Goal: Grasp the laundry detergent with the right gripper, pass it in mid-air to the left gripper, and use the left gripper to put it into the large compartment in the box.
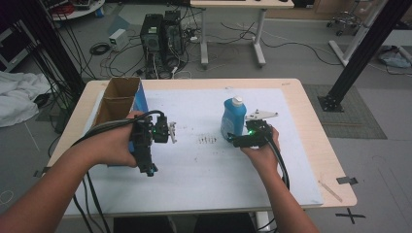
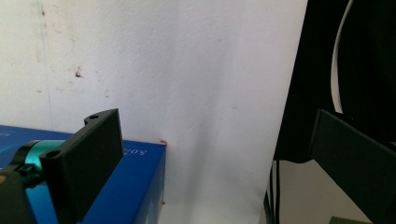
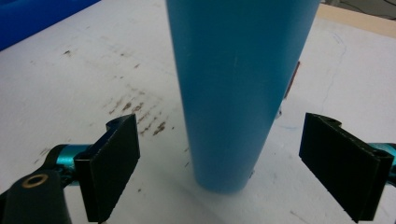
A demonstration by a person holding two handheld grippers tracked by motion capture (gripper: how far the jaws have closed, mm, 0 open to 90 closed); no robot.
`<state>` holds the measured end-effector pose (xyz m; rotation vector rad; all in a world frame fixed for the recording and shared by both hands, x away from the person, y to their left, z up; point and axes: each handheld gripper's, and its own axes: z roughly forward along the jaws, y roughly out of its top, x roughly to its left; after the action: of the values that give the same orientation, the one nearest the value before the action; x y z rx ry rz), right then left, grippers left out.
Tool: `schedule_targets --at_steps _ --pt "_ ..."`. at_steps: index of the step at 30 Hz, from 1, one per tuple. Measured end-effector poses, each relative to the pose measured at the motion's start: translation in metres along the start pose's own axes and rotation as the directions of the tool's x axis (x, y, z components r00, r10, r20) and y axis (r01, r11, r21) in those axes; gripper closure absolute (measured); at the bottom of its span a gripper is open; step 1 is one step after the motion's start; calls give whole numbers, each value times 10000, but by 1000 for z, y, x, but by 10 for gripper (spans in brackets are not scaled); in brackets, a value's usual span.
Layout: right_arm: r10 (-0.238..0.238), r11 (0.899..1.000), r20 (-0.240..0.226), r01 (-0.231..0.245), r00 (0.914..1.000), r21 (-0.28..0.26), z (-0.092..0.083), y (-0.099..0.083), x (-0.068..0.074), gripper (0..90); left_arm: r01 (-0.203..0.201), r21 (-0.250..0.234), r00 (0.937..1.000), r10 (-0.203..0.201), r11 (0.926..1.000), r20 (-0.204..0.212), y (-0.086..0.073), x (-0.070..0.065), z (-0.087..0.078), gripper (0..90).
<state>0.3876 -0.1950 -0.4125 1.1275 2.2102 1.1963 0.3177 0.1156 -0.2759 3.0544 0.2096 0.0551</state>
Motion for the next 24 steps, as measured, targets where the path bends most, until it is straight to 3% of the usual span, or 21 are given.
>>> schedule_targets --at_steps 3,13,24 --pt "245 9996 246 -241 9994 -163 8 0 -1 114 72 -2 10000 -72 10000 -54 -2 -1 -1 31" --pt "367 9984 479 -346 9982 -438 23 1 -3 115 127 29 9997 -127 9999 -188 -4 -1 -8 31" --pt "505 9956 695 -447 9963 -823 31 1 -5 115 135 62 9998 -135 9999 -121 -4 -1 -4 31"
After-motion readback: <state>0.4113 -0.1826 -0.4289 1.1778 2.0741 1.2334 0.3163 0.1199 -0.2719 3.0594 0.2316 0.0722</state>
